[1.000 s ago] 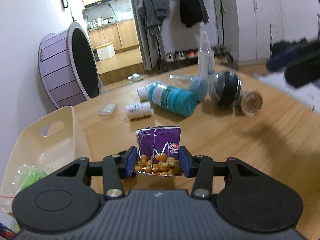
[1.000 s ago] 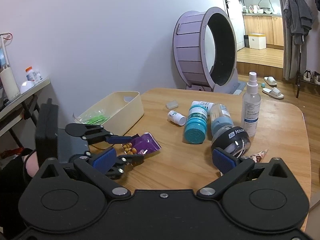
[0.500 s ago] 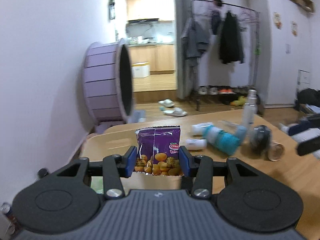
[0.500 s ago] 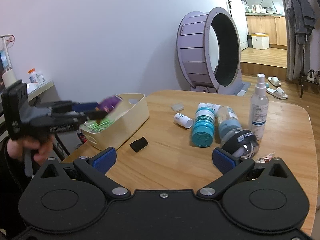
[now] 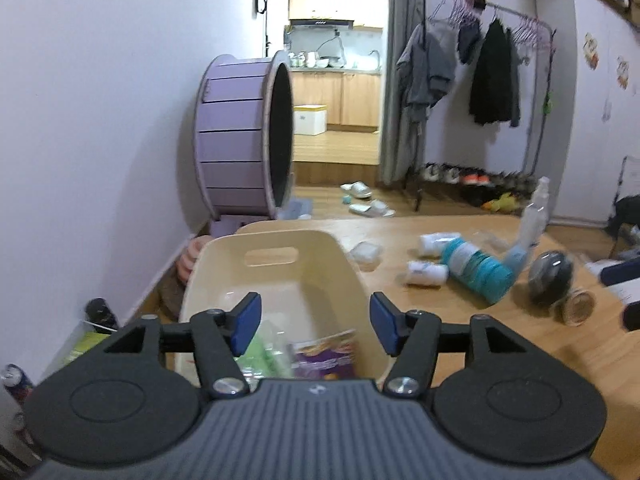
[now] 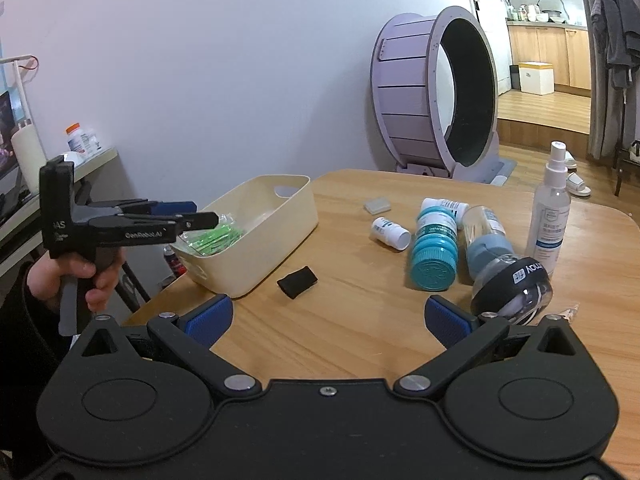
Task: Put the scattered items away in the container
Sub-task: 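Carry the purple packet into the cream basket and release it, then grasp the paper cone wrapper with the right gripper and lift it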
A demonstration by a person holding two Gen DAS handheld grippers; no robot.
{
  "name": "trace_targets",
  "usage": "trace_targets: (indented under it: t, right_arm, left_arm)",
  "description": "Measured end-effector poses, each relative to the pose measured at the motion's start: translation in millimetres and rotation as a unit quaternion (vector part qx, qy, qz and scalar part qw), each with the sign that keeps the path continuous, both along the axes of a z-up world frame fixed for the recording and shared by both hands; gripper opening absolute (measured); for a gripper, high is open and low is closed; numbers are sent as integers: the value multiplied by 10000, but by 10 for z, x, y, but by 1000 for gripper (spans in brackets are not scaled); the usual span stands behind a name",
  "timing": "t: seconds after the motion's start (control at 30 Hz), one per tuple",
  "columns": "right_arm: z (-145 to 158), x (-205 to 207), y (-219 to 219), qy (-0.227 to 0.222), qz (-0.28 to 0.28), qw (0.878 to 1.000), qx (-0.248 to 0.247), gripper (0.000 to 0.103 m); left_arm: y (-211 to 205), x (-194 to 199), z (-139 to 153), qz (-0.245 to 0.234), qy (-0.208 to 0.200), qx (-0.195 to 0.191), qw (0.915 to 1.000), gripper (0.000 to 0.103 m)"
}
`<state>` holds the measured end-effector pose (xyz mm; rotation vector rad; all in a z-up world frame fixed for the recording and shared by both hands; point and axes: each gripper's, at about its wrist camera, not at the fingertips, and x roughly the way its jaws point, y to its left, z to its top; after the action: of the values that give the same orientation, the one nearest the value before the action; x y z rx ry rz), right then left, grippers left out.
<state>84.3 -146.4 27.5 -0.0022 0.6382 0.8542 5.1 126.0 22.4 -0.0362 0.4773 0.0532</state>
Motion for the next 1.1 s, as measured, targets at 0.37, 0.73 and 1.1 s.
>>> trace_targets:
  t: [0.37, 0.73, 1.1]
  right_arm:
    - [-7, 67, -285, -90, -577, 9983, 3, 103]
    - [-257, 229, -657, -189, -1147, 9923, -431, 103]
    - [-596, 539, -754, 393, -1721, 9838, -320, 103]
  left_arm:
    - [-644, -2, -53, -1262, -57, -404, 9912, 64]
    - [-1152, 8, -328, -1958, 232, -513, 9790, 65]
    - [-1180, 7, -336, -1948, 252, -572, 9788, 65]
